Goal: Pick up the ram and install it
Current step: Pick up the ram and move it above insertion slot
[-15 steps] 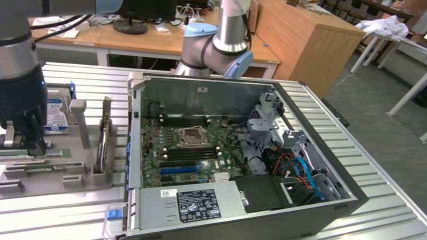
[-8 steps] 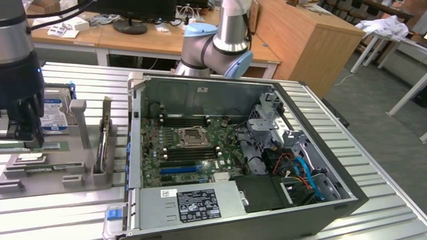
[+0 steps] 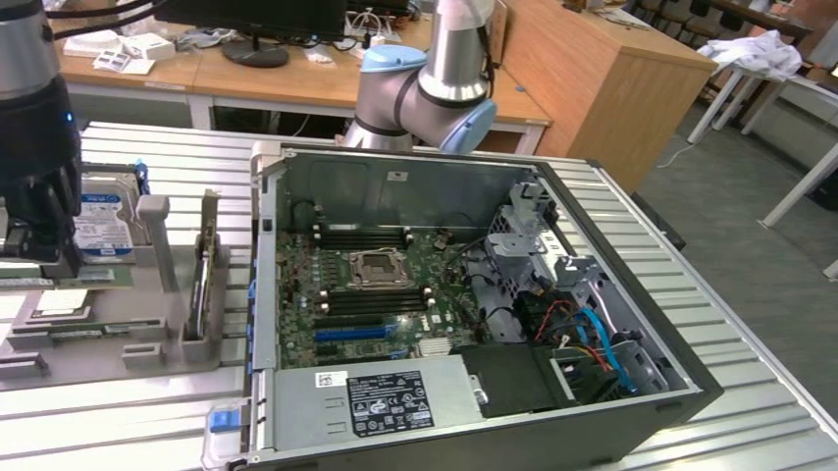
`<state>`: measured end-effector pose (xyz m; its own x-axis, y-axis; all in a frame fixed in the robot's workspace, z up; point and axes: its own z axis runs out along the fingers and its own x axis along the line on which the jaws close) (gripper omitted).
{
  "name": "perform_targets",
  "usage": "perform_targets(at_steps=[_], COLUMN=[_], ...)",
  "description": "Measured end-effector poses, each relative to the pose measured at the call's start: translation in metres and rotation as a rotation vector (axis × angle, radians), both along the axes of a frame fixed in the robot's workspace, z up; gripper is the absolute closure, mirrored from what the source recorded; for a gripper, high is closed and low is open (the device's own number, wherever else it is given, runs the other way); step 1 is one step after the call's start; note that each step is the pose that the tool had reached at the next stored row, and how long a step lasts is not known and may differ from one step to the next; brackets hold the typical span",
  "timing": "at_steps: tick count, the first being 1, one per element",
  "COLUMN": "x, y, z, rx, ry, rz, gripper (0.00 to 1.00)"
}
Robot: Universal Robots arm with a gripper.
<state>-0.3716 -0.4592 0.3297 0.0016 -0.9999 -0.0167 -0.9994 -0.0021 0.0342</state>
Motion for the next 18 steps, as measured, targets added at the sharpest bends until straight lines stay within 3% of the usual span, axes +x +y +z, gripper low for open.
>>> perform_targets(at_steps=[18], x=[0.0], y=[0.0], z=[0.0365], rx=[0.0], ry=[0.0001], rz=[0.0], gripper=[0.88])
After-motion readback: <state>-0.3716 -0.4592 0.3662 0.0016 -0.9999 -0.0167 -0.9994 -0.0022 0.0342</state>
